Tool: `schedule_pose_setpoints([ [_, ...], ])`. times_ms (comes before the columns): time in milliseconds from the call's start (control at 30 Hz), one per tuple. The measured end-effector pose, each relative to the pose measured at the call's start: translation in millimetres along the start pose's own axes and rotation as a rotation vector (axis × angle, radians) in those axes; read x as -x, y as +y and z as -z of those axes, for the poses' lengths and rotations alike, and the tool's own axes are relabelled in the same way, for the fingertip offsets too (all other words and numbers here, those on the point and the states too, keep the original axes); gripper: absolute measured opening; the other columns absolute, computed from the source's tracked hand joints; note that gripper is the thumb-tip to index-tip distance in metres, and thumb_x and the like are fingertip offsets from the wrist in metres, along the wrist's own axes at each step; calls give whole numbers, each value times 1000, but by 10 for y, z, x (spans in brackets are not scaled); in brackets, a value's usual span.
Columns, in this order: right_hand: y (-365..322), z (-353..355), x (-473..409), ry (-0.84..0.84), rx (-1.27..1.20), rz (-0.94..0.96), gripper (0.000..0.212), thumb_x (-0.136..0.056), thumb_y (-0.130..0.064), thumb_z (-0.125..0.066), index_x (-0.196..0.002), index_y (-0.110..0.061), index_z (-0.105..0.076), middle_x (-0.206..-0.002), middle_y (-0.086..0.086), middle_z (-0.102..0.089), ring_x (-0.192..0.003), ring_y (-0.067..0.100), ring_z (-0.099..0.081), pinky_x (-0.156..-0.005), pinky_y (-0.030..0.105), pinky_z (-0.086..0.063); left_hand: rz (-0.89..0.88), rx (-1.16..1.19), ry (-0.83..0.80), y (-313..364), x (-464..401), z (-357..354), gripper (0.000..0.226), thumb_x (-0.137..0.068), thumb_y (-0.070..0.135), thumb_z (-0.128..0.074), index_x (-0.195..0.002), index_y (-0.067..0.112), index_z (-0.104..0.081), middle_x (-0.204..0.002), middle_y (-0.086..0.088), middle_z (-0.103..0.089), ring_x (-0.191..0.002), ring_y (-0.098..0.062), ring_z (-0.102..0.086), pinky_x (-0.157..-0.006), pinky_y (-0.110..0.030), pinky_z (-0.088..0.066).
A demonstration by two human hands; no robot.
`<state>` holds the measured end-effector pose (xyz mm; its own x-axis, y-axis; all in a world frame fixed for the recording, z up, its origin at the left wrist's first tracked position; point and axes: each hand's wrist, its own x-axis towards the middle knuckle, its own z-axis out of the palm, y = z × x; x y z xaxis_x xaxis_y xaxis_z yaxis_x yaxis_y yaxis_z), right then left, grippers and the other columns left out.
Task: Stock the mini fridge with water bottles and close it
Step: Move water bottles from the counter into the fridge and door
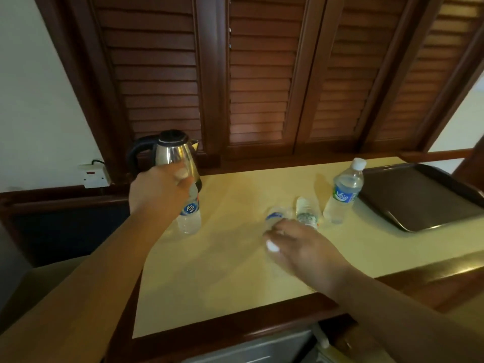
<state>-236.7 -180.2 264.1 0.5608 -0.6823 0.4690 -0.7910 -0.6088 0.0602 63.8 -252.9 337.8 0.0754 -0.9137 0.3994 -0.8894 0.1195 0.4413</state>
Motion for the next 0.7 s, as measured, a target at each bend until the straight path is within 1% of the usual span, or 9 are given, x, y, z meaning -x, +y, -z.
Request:
schedule_pose_setpoints([
  [100, -175, 407, 97, 335, -269, -427, 27, -94, -22, -74, -120, -14, -71, -104, -4, -58, -84, 5, -57, -75, 11, -47, -116, 47, 94, 117, 338, 225, 18, -101, 40, -59, -114, 31, -68, -88, 6, -68, -74, -8, -61, -60, -17, -38],
  [200, -513, 828, 397, 524, -362, -603, 27, -91, -24, -75, -116, -14, -73, -94, -2, -58, -84, 7, -58, -74, 9, -41, -182, 171, 174, 352, 752, 536, 27, -99, 41, -63, -124, 34, -68, -97, 6, -73, -83, -6, -67, -69, -20, -48],
  [300, -841, 1252, 884, 605, -426, -692, 22, -92, -32, -74, -111, -20, -74, -91, 1, -59, -88, 7, -58, -74, 5, -38, -199, 275, 188, 686, 1274, 753, 35, -95, 41, -68, -129, 32, -69, -109, 6, -75, -98, -7, -70, -82, -29, -56],
  [367, -981, 1445, 1288, 601, -434, -718, 23, -93, -40, -72, -108, -23, -74, -91, 0, -60, -90, 2, -59, -74, 3, -38, -167, 311, 148, 912, 1681, 797, 36, -92, 48, -68, -127, 39, -69, -104, 14, -74, -89, 0, -70, -80, -27, -57],
  [433, -1093, 1535, 1731, 520, -398, -714, 19, -93, -43, -68, -104, -29, -72, -90, -6, -57, -89, 0, -58, -72, 3, -38, -164, 307, 76, 1107, 2129, 741, 39, -89, 56, -64, -126, 46, -68, -99, 24, -70, -75, 10, -65, -66, -18, -52],
  [500, -1202, 1522, 2208, 452, -348, -718, 14, -90, -43, -67, -101, -35, -66, -88, -9, -54, -84, 0, -57, -70, 3, -37, -192, 302, -14, 1262, 2611, 582, 43, -87, 62, -57, -127, 48, -64, -99, 31, -63, -75, 19, -58, -62, -13, -51],
  [567, -1295, 1391, 2738, 431, -333, -729, 17, -86, -37, -73, -102, -31, -67, -86, -8, -52, -77, 2, -55, -68, 4, -36, -223, 300, -72, 1347, 3087, 336, 38, -92, 58, -60, -127, 43, -67, -97, 28, -66, -81, 14, -62, -69, -12, -50],
  [633, -1409, 1193, 3282, 414, -340, -793, 20, -82, -29, -76, -100, -21, -72, -87, -9, -53, -75, 3, -55, -70, 3, -36, -238, 320, -111, 1377, 3536, 17, 37, -92, 47, -69, -125, 32, -72, -103, 15, -75, -89, 0, -70, -77, -17, -53],
  [700, -1545, 971, 3802, 403, -359, -891, 23, -80, -29, -77, -101, -20, -74, -91, -12, -54, -75, 4, -58, -71, 4, -38, -230, 347, -205, 1388, 3944, -322, 38, -89, 41, -71, -125, 27, -73, -109, 10, -77, -94, -5, -72, -75, -17, -57],
])
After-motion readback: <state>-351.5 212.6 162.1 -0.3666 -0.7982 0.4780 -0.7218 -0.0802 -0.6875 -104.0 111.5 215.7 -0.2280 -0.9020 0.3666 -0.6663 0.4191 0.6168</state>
